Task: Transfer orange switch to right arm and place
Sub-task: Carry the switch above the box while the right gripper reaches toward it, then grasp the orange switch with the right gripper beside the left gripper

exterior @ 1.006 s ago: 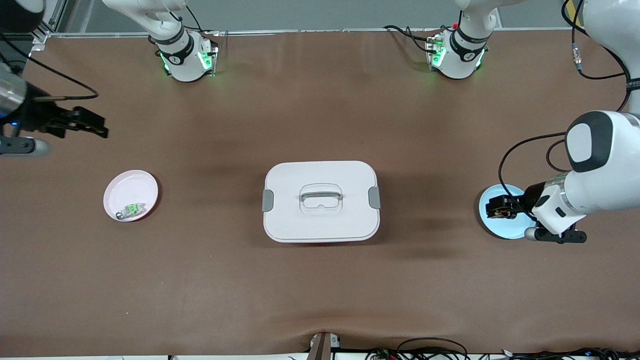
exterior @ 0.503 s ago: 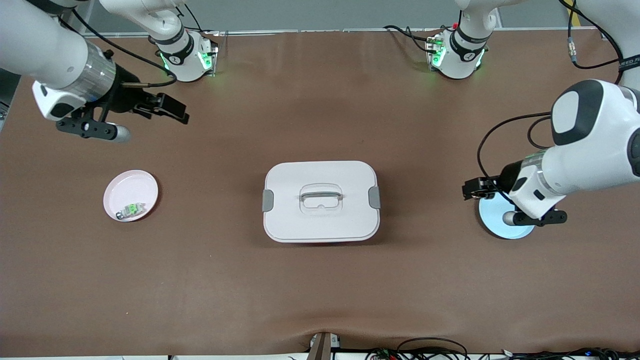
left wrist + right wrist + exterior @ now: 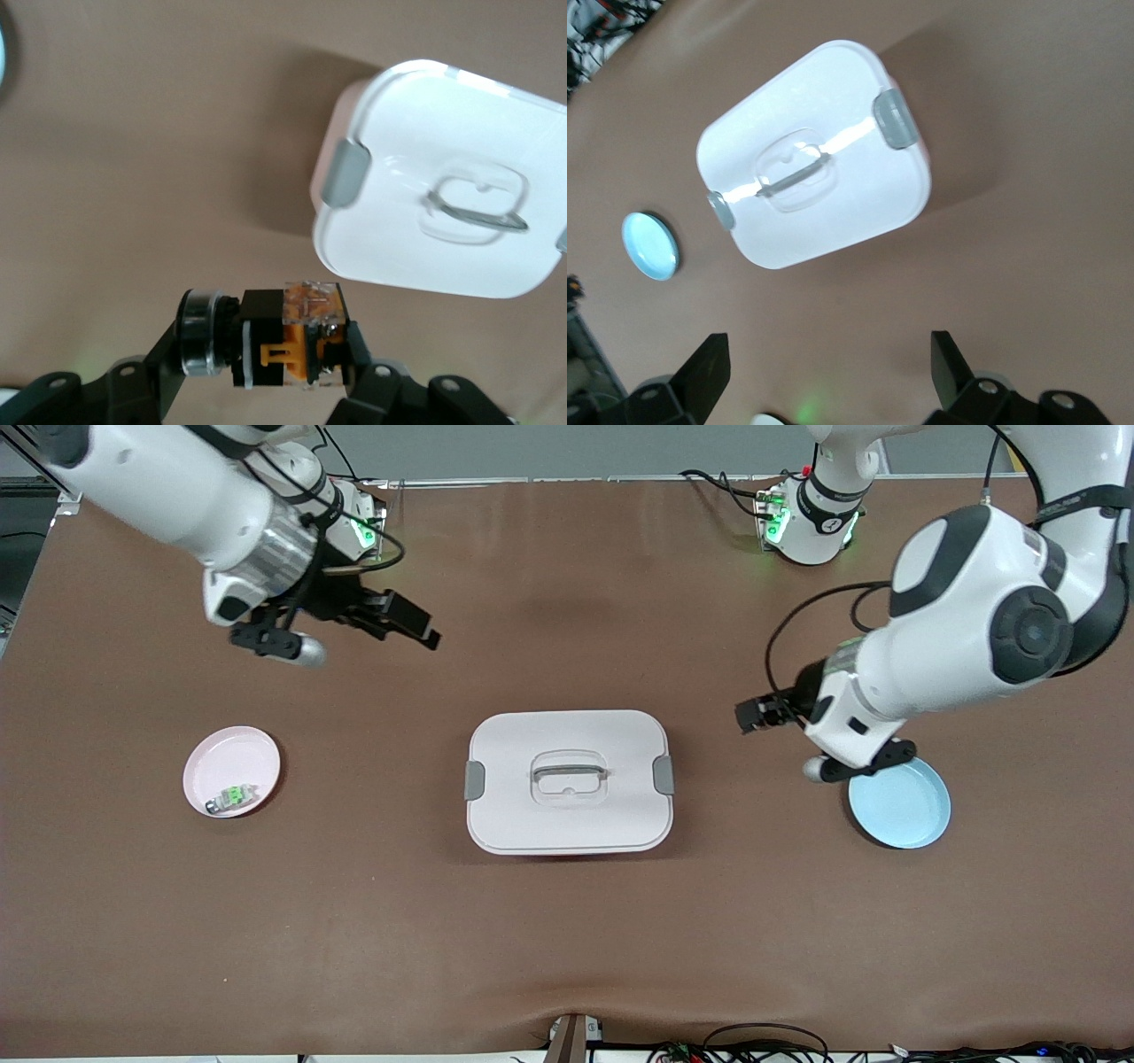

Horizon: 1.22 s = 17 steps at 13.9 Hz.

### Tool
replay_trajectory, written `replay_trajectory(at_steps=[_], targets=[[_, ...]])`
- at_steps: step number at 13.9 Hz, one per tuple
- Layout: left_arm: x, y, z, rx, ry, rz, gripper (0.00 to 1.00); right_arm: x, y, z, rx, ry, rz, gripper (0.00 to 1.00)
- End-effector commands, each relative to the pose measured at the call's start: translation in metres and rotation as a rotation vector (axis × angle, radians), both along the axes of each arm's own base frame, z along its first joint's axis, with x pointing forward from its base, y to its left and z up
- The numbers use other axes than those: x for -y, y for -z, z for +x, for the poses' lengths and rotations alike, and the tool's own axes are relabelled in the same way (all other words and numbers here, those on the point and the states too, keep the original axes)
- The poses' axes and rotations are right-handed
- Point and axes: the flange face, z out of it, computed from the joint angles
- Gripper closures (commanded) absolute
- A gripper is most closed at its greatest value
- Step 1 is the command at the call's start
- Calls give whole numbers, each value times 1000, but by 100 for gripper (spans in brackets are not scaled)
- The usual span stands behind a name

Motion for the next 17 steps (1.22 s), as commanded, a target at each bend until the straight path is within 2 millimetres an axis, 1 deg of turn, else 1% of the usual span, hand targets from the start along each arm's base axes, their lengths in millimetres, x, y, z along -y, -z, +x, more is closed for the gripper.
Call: replay_trajectory(at_steps=[1,2,4,5,7,10,13,14,16,17], targets=[[29,-9,-18,-69,-78,-15,100,-38,4,-28,22,107,72,0],[40,-10,-23,-108,-116,-36,100,-53,4,-33,38,146,106,0],[66,-5,-35,-173,-155,-51,100,-71,9,-37,41,202,169,0],[72,-1,-35,-202,-191,-54,100,-74,13,-38,43,225,199,0],[100,5,-43,-266,-239,-79,100,-81,25,-43,43,258,241,0],[127,20,-46,-356,-348,-98,100,-96,41,-44,45,270,243,0],[135,30,-36,-437,-492,-138,100,-119,54,-51,58,282,256,0],[136,31,-34,-453,-526,-143,100,-124,59,-53,56,279,254,0],[149,39,-38,-480,-547,-139,100,-128,64,-55,47,276,250,0],[152,42,-38,-487,-556,-136,100,-132,66,-57,30,292,250,0]])
